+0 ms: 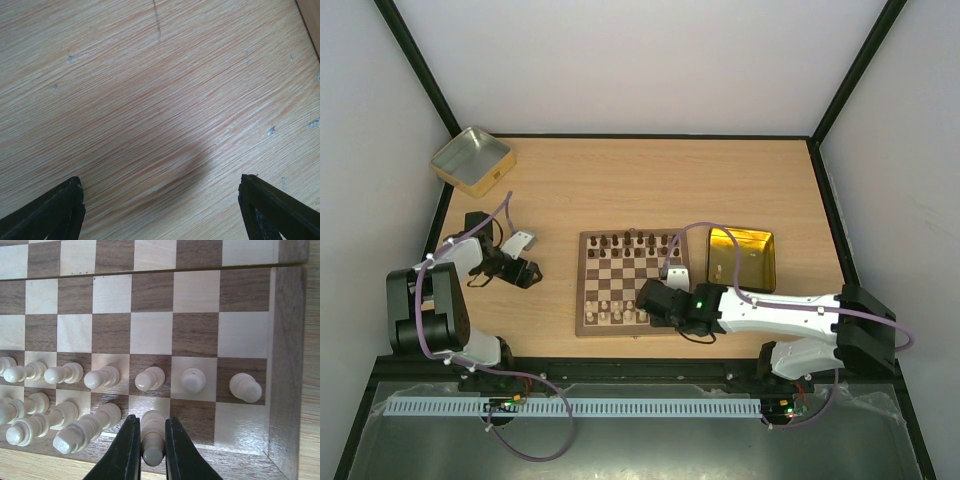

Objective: Set up the chess pieces on the board
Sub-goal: Place the chess piece on the chessboard, then pick up the chess piece from the storage box.

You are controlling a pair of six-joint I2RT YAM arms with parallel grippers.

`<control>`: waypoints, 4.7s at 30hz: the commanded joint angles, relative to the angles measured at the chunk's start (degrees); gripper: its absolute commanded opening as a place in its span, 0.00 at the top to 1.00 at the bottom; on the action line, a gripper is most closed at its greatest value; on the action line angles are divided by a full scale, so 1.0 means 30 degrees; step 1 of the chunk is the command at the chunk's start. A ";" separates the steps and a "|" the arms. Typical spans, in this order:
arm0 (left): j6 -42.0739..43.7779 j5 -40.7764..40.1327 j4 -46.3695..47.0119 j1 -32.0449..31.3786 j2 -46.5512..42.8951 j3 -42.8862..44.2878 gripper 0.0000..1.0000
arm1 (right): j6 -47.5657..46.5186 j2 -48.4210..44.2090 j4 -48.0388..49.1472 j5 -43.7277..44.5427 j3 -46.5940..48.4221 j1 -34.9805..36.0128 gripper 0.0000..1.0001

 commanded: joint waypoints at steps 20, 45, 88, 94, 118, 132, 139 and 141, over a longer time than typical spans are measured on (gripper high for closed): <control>-0.0093 -0.0375 -0.1185 -0.0046 0.0061 -0.0532 0.16 | 0.0098 0.1297 0.0879 -0.0051 0.0220 0.0210 0.91; -0.0038 -0.0313 -0.1222 -0.0045 0.0083 -0.0540 0.16 | 0.0254 0.1337 0.1096 -0.0181 0.0662 0.0210 0.79; 0.0056 -0.0196 -0.1295 -0.0038 0.0166 -0.0493 0.16 | -0.2872 -0.2149 -0.2984 0.4203 0.1257 -0.7543 0.74; 0.0145 -0.0100 -0.1389 -0.0049 0.0388 -0.0444 0.16 | -0.6044 -0.2025 -0.1335 0.2715 0.0536 -1.2547 0.73; 0.0328 0.0155 -0.1530 -0.0043 0.0644 -0.0335 0.16 | -0.8121 0.1211 0.2105 -0.1821 -0.1123 -1.4967 0.73; 0.0351 0.0211 -0.1566 -0.0106 0.0600 -0.0350 0.16 | -0.8153 0.2079 0.2676 -0.1596 -0.1367 -1.4974 0.85; 0.0416 0.0244 -0.1585 -0.0094 0.0614 -0.0347 0.16 | -0.7956 0.2166 0.2605 -0.0866 -0.1248 -1.4967 0.93; 0.0415 0.0244 -0.1595 -0.0111 0.0569 -0.0326 0.16 | -0.7853 0.1907 0.2264 -0.0545 -0.1052 -1.4982 0.95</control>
